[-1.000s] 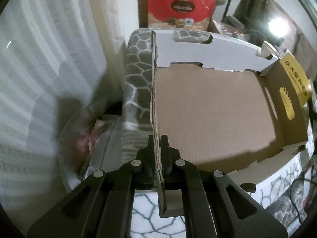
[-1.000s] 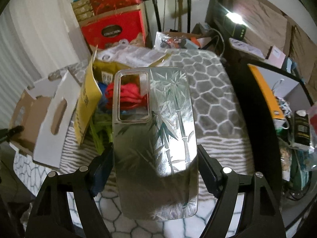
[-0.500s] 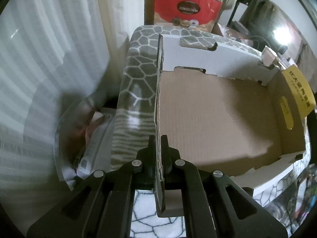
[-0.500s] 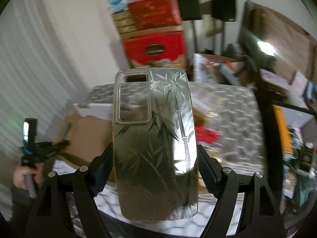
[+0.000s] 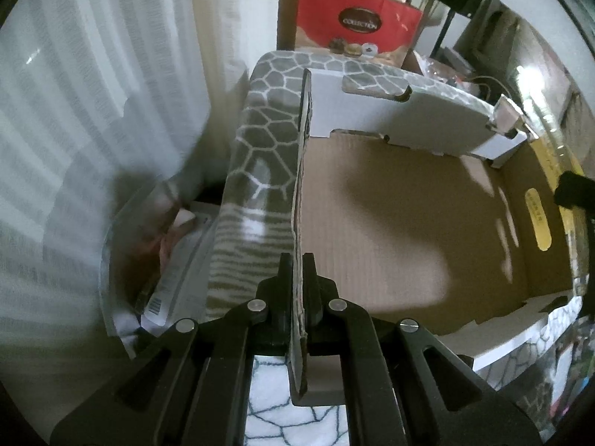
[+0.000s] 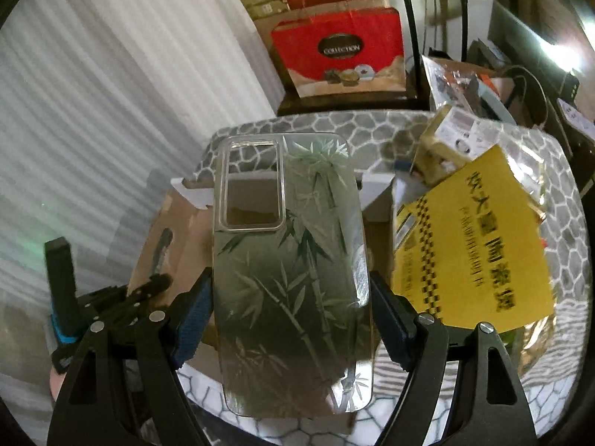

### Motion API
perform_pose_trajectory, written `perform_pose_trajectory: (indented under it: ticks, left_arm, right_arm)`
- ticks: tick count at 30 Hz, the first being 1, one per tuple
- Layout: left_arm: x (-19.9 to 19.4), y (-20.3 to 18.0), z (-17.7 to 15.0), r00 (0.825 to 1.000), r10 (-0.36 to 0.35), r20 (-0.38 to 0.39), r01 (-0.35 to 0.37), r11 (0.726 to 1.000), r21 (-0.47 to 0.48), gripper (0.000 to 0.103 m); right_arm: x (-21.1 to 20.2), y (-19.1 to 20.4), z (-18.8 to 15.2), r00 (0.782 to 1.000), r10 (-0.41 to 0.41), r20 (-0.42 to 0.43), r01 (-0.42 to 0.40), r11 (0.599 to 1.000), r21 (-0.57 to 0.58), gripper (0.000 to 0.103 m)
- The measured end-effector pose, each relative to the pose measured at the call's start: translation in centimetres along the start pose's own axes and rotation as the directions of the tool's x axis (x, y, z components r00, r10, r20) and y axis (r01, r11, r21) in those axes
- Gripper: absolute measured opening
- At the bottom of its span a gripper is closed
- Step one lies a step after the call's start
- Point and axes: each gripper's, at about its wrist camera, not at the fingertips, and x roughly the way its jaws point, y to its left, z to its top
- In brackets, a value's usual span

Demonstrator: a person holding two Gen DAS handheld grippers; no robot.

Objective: Organize objects
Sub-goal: 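Carry the silver phone case with the right tool into the box and release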

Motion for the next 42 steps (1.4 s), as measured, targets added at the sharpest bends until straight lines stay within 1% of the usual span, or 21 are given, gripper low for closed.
perform_pose_trajectory:
  ticks: [2, 5, 8, 12, 15, 17, 20, 26, 30, 33, 38, 42]
  left_arm:
    - [0.0, 0.0, 0.0, 1.000, 0.003, 0.002, -0.003, 1.000, -0.002, 0.004]
    - [0.0, 0.0, 0.0, 1.000, -0.002, 0.002, 0.002, 1.000, -0.006, 0.004]
    - [-0.1, 0.1, 0.0, 1.000, -0.003, 0.002, 0.003, 1.000, -0.003, 0.004]
    - [-0.1, 0.2, -0.1, 1.000, -0.005, 0.002, 0.005, 1.000, -0.005, 0.004]
    - [-0.1, 0.3, 0.0, 1.000, -0.010, 0.002, 0.010, 1.000, -0.007, 0.004]
    - [-0.1, 0.3, 0.1, 1.000, -0.010, 0.002, 0.010, 1.000, -0.008, 0.004]
    - [-0.1, 0.3, 0.1, 1.000, -0.009, 0.003, 0.009, 1.000, -0.007, 0.004]
    - [-0.1, 0.3, 0.1, 1.000, -0.009, 0.003, 0.009, 1.000, -0.006, 0.004]
    - [-0.1, 0.2, 0.2, 1.000, -0.010, 0.004, 0.010, 1.000, -0.008, 0.004]
    - [-0.1, 0.2, 0.2, 1.000, -0.010, 0.004, 0.010, 1.000, -0.007, 0.004]
    - [-0.1, 0.2, 0.3, 1.000, -0.008, 0.005, 0.008, 1.000, -0.005, 0.004]
    - [0.0, 0.2, 0.3, 1.000, -0.002, 0.007, 0.002, 1.000, 0.001, 0.004]
  right_arm:
    - [0.9, 0.3, -0.1, 1.000, -0.014, -0.018, 0.014, 1.000, 0.014, 0.080]
    - [2.3, 0.6, -0.4, 0.997, -0.066, -0.046, 0.067, 0.997, 0.023, 0.080]
    - [3.6, 0.6, -0.8, 0.992, -0.093, -0.079, 0.096, 0.995, 0.029, 0.080]
    - [4.2, 1.2, -1.0, 0.983, -0.161, -0.088, 0.164, 0.986, 0.025, 0.081]
    - [4.3, 1.5, -1.0, 0.977, -0.187, -0.099, 0.189, 0.982, 0.018, 0.081]
    - [3.6, 1.4, -1.0, 0.981, -0.171, -0.089, 0.174, 0.985, 0.021, 0.081]
    - [2.5, 1.2, -0.8, 0.981, -0.177, -0.075, 0.179, 0.983, 0.025, 0.081]
    - [0.2, 0.4, -0.2, 0.990, -0.140, -0.028, 0.141, 0.989, 0.046, 0.081]
    - [-0.9, 0.5, 0.4, 0.989, -0.150, 0.002, 0.150, 0.988, 0.021, 0.081]
    - [-1.9, 0.2, 0.5, 0.990, -0.140, 0.027, 0.139, 0.990, 0.016, 0.081]
    - [-3.6, -1.4, 0.2, 0.984, -0.169, 0.055, 0.169, 0.986, 0.007, 0.081]
    - [-5.4, -4.0, -0.2, 0.975, -0.211, 0.073, 0.211, 0.977, 0.014, 0.081]
